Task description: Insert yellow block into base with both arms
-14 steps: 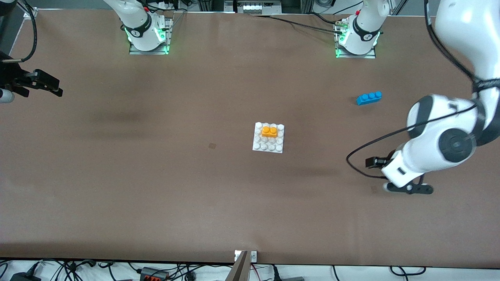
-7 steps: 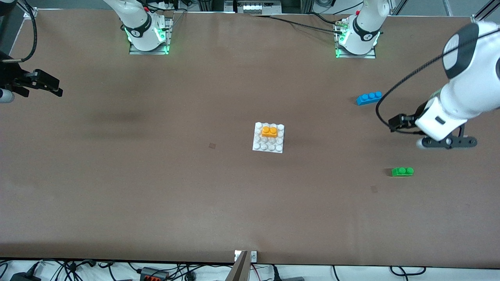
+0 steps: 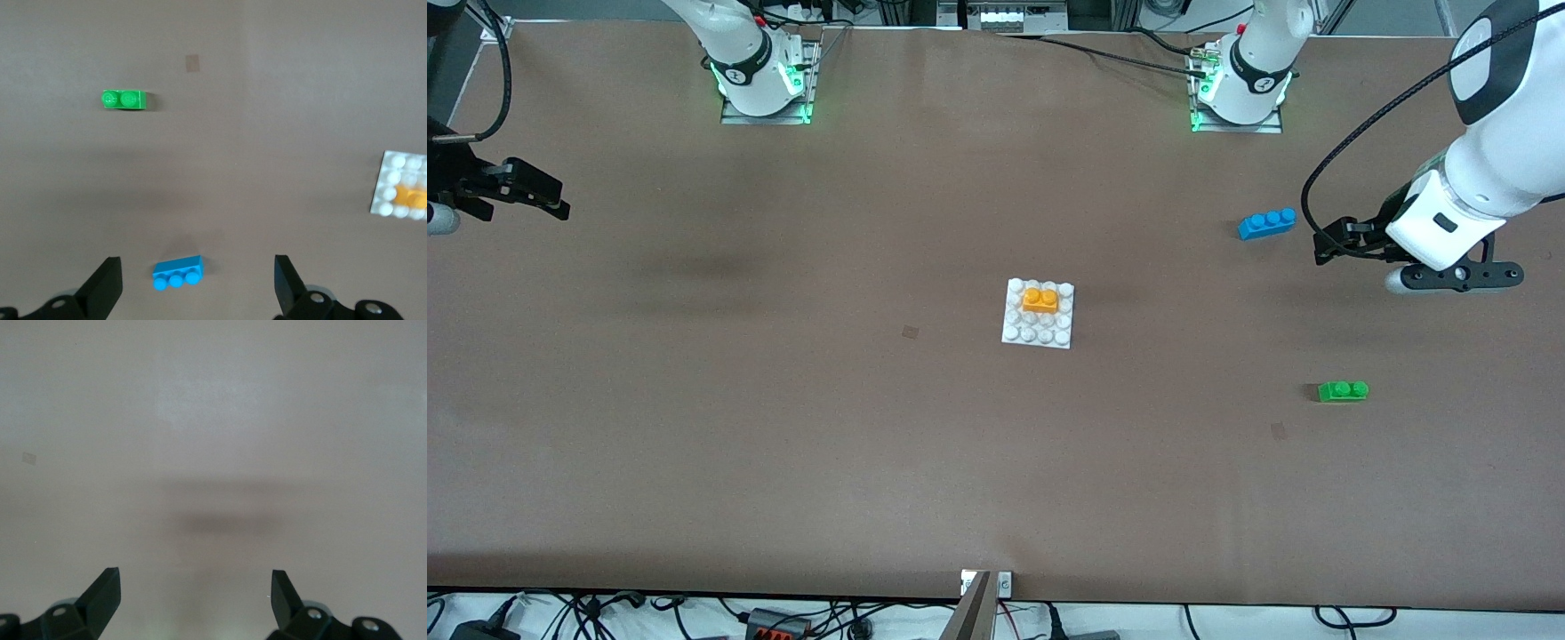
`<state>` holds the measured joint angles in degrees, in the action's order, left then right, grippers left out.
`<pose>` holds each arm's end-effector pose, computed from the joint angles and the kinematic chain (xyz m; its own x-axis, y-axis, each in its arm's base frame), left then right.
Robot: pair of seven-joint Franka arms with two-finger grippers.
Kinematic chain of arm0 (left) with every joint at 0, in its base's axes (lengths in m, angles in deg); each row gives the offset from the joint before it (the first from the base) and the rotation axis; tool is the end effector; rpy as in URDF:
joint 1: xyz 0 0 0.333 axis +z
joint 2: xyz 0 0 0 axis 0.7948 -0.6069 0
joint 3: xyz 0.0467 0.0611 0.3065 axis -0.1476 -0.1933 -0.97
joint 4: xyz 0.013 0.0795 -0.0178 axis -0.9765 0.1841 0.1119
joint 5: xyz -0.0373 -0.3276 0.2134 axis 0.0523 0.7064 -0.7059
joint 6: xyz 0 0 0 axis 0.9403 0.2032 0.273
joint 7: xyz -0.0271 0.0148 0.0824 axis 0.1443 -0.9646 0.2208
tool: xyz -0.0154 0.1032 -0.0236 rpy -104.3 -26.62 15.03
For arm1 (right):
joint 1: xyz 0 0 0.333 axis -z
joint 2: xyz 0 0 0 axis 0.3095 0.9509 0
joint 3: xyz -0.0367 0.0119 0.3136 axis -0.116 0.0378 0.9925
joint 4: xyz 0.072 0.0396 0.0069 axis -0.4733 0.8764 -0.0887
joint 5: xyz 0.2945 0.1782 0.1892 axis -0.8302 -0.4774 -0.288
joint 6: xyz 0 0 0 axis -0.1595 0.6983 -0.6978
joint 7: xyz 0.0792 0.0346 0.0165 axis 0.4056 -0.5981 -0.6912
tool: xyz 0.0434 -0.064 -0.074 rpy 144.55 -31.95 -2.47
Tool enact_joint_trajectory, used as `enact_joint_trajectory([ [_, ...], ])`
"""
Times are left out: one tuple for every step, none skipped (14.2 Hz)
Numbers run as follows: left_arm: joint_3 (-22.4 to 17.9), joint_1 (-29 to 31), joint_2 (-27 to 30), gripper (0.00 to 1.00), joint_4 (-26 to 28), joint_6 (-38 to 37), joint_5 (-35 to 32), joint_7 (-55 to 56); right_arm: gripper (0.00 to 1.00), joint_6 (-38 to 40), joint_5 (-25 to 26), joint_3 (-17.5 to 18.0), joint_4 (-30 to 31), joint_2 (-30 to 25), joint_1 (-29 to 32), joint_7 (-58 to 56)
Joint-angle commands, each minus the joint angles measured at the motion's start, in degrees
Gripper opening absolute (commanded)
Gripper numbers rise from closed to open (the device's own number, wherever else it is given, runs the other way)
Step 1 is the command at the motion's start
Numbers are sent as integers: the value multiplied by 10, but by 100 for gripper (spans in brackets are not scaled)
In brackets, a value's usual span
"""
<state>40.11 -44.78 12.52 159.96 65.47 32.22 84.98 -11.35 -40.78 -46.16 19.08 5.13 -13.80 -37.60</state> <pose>0.5602 -0.0473 0.5186 0.9962 0.0224 -0.0846 0.0229 -0.9997 0.0049 0.5442 -0.0371 0.5880 0.9986 0.0323 -0.0424 0.0327 -0.9994 0.0080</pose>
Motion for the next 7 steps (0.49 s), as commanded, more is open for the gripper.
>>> enact_joint_trajectory([
  [-15, -6, 38, 100, 41, 11, 15, -38, 100, 11, -7, -1, -10, 2, -3, 7],
  [-16, -6, 38, 100, 41, 9, 15, -36, 100, 11, -7, -1, -10, 2, -3, 6],
  [-16, -6, 38, 100, 39, 9, 17, -36, 100, 11, -7, -1, -10, 2, -3, 7],
  [-17, -7, 32, 100, 25, 8, 17, -35, 100, 11, -7, -1, -10, 2, -3, 7],
  [-16, -8, 24, 100, 16, 5, 16, -38, 100, 11, -7, -2, -10, 2, -2, 7],
  [-17, -8, 19, 100, 9, 1, 17, -39, 100, 11, -7, -2, -10, 2, -2, 7],
  [-17, -8, 19, 100, 8, -2, 16, -40, 100, 11, -8, -2, -10, 2, -1, 6],
])
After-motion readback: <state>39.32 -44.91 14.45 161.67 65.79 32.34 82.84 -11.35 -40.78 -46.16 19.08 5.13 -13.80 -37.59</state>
